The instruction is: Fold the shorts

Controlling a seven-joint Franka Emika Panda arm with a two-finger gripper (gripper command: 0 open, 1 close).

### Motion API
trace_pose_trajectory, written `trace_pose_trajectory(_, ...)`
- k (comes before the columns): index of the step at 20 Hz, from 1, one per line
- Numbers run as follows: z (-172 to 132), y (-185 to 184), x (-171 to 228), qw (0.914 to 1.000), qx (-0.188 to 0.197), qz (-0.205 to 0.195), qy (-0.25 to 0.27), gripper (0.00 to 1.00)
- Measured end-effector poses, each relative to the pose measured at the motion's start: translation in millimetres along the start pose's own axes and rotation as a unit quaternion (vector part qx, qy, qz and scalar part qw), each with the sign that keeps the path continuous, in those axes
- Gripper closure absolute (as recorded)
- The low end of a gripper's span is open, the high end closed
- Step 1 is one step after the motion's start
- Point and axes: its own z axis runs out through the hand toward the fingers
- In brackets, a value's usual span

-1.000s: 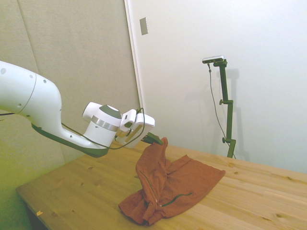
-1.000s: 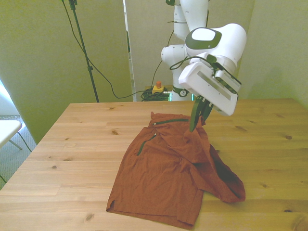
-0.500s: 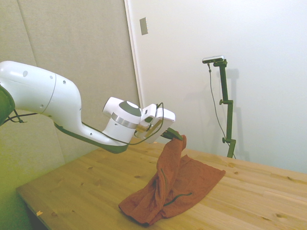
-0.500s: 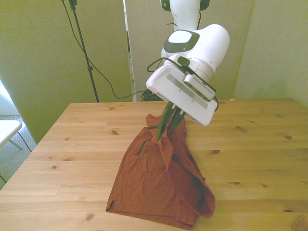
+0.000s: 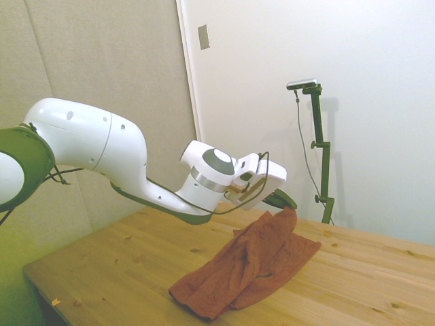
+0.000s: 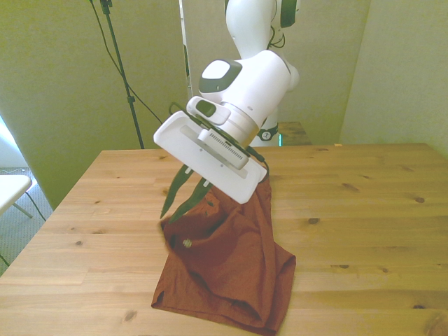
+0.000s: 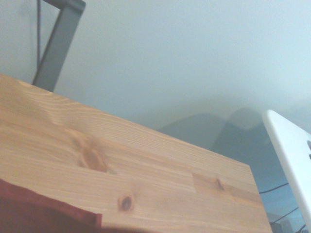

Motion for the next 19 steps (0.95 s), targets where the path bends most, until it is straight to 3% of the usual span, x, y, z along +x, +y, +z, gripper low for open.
trace_pose_trajectory(4,1,6,10,0.9997,0.003,0.025,-0.006,0.0)
trace_pose_trajectory(7,-15,3,-5,0.9947,0.029,0.06,-0.079,0.0)
trace_pose_trajectory(10,-51,-5,-36,0.9828,0.058,0.077,-0.157,0.0)
trace_pose_trajectory(14,-120,-16,-94,0.9551,0.082,0.084,-0.272,0.0)
trace_pose_trajectory(17,-184,-11,-145,0.9211,0.082,0.094,-0.369,0.0)
trace_pose_trajectory(19,-223,5,-157,0.9014,0.088,0.096,-0.413,0.0)
